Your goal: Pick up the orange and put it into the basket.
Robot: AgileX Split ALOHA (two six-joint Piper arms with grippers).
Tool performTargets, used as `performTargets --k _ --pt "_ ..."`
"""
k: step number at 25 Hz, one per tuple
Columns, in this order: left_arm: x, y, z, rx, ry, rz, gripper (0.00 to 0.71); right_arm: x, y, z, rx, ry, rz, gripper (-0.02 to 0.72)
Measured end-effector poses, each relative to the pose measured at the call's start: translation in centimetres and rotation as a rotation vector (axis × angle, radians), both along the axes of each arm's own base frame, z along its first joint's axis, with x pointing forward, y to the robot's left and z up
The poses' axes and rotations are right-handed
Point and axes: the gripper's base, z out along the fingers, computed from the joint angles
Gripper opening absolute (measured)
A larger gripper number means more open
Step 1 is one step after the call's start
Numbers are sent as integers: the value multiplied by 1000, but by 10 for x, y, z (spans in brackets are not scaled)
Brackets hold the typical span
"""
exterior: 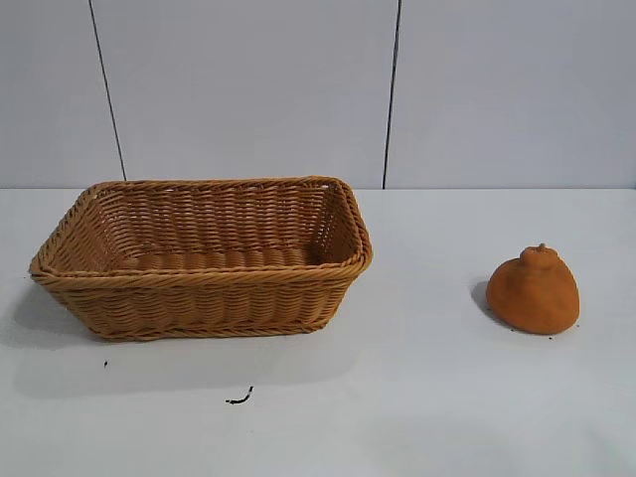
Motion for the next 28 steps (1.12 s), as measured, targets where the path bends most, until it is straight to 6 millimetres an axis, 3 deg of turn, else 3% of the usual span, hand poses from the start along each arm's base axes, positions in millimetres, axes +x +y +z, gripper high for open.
performTargets --k 10,14,21,28 --pt "0 0 0 0 -1 0 666 1 0 0 -1 5 -1 694" --pt "0 0 0 0 -1 0 666 19 -1 15 -14 96 -8 694" --pt "0 0 0 0 -1 0 666 100 -2 51 -22 364 -9 694" --pt "0 0 0 0 -1 0 666 203 1 62 3 553 1 694"
